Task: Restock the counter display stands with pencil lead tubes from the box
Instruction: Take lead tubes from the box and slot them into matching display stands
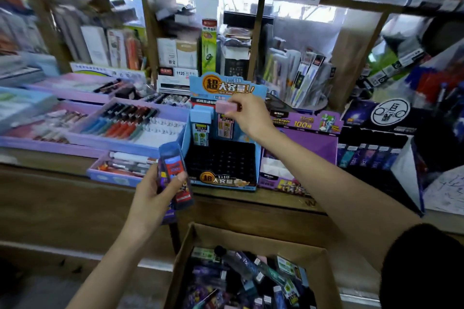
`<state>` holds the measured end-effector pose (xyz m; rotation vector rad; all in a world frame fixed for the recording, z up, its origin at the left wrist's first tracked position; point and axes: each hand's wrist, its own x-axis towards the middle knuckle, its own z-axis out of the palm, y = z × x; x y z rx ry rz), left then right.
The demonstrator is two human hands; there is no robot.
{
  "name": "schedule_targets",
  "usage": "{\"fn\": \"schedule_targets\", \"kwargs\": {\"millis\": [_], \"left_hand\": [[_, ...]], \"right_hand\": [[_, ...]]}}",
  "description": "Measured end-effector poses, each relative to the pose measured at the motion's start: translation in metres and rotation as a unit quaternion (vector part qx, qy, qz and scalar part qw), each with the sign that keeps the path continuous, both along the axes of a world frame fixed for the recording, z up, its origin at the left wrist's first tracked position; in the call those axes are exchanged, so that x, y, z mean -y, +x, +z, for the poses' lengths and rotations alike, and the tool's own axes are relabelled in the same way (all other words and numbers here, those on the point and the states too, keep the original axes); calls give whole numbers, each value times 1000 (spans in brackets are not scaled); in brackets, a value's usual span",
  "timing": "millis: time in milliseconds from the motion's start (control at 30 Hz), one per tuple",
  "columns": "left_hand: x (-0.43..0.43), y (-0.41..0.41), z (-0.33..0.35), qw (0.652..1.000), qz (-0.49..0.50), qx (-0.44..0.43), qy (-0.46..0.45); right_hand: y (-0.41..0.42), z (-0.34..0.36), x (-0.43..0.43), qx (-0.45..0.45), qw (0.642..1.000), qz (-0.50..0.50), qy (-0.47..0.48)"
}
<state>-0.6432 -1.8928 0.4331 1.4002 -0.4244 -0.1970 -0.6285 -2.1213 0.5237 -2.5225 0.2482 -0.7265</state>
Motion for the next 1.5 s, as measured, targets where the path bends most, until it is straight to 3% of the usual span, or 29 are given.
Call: {"fn": "schedule_targets", "kwargs": {"millis": [267, 433, 600, 833, 900, 967, 1067, 1167, 1267, 1367, 1500], "left_hand": [[1, 8, -9, 1000, -19, -23, 5], [5, 7, -7, 1000, -18, -19, 11], [7, 5, -6, 999, -19, -20, 15], [20, -3, -1, 999, -34, -22, 14], [26, -7, 2, 999, -44, -11, 15], [32, -12, 4, 998, -60, 0, 16], [44, -22, 8, 995, -90, 25, 26], [58, -34, 13, 989, -138, 46, 37], [76, -45, 13, 985, -156, 57, 44], [89, -49, 11, 991, -112, 58, 49], [91, -50, 8, 995, -86, 5, 42]], "right_hand": [[11, -1, 8, -65, 997, 35, 6], [10, -14, 7, -42, 998, 28, 34], [9, -27, 4, -1, 990, -8, -140], [-8, -23, -3, -3, 976, -31, -217], [-24, -23, -11, 14, 985, -12, -169], [-49, -24, -22, 16, 999, 27, -3], [-85, -27, -32, -35, 972, 95, 212], [-111, -32, -29, -45, 947, 102, 300], [-128, -29, -17, -25, 934, 83, 346], [-140, -16, 7, 42, 926, 40, 374], [-144, -1, 37, 97, 952, -5, 289]]}}
